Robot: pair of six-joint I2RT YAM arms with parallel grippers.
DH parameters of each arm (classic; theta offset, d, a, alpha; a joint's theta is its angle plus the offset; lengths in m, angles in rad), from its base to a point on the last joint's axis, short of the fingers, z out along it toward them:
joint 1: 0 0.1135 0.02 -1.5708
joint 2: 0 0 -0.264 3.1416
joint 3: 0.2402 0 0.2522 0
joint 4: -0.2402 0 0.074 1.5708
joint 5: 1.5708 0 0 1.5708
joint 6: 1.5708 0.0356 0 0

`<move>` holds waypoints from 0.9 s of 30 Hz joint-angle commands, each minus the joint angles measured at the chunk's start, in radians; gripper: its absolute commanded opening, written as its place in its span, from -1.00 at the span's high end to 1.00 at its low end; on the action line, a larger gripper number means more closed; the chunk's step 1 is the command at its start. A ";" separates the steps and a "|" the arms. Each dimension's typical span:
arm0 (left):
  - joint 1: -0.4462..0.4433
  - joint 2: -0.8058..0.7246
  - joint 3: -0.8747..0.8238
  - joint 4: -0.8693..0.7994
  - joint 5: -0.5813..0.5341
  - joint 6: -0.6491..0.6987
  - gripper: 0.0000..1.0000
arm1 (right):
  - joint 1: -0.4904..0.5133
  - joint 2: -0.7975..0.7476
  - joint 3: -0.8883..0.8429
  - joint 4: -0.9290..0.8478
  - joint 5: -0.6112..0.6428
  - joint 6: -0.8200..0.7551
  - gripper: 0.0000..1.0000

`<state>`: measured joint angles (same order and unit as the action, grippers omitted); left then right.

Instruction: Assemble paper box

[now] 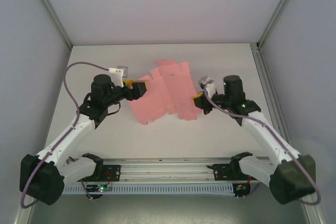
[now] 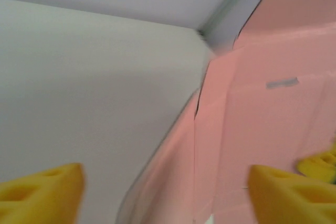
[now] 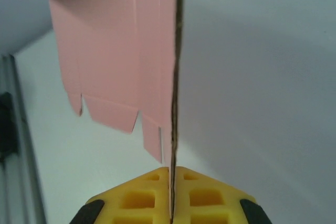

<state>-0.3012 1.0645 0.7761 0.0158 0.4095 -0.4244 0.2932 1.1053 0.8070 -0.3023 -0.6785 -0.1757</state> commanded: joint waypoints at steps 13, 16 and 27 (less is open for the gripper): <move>0.008 0.289 0.385 -0.468 -0.373 -0.031 -1.00 | 0.231 0.638 0.495 -0.083 0.971 -0.544 1.00; 0.030 0.423 0.451 -0.438 -0.315 -0.025 -1.00 | 0.230 0.658 0.450 0.058 0.959 -0.649 0.98; 0.125 0.648 0.573 -0.314 -0.089 -0.051 -1.00 | 0.232 0.696 0.351 0.194 0.825 -0.768 1.00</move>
<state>-0.1867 1.7103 1.3197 -0.3756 0.2207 -0.4671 0.5259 1.7828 1.1690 -0.1471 0.1719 -0.9096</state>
